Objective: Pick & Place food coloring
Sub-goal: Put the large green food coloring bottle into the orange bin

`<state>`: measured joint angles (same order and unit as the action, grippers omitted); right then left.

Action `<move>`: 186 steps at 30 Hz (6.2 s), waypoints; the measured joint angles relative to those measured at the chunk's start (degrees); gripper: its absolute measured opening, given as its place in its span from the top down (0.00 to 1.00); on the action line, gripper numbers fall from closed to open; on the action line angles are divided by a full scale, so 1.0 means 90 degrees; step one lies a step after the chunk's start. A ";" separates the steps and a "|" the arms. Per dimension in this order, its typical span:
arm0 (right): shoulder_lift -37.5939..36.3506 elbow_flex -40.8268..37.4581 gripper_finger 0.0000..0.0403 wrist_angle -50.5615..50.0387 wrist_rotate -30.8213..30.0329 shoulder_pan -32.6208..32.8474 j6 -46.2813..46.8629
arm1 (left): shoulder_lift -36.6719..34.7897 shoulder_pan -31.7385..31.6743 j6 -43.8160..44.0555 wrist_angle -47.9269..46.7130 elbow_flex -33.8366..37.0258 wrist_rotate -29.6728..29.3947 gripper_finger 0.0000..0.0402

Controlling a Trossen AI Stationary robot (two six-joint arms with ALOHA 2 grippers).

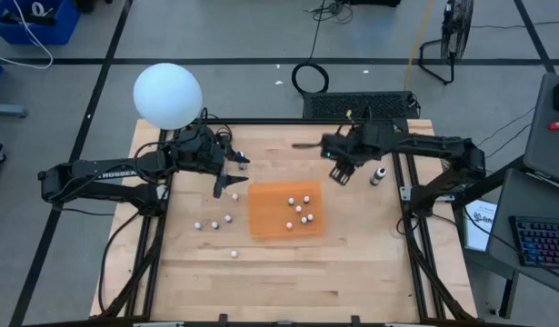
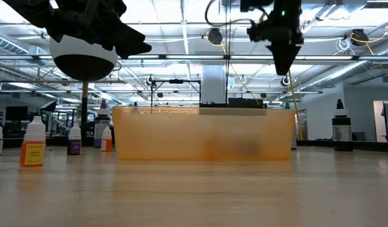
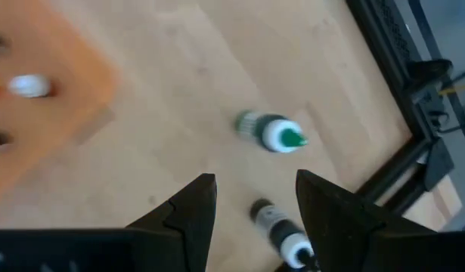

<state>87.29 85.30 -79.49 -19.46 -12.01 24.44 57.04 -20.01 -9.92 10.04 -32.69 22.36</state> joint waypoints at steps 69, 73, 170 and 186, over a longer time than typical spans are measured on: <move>0.0053 -0.2521 0.58 0.2438 0.1346 -0.2087 -0.1294 | -0.5141 -0.1542 0.1329 -0.0616 0.3563 0.0168 0.36; 0.0053 -0.2521 0.58 0.2624 0.1345 -0.2094 -0.1323 | -0.5141 -0.1542 0.1329 -0.0614 0.3563 0.0168 0.36; 0.0783 -0.2518 0.50 0.3563 0.1673 -0.2196 -0.1583 | -0.5141 -0.1540 0.1298 -0.0606 0.3565 0.0168 0.36; 0.0638 -0.2516 0.53 0.3785 0.1671 -0.2201 -0.1579 | -0.5141 -0.1541 0.1299 -0.0608 0.3565 0.0166 0.36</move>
<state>93.03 62.65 -45.42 -4.43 -31.81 10.23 10.76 -33.88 1.77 4.56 -0.60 23.86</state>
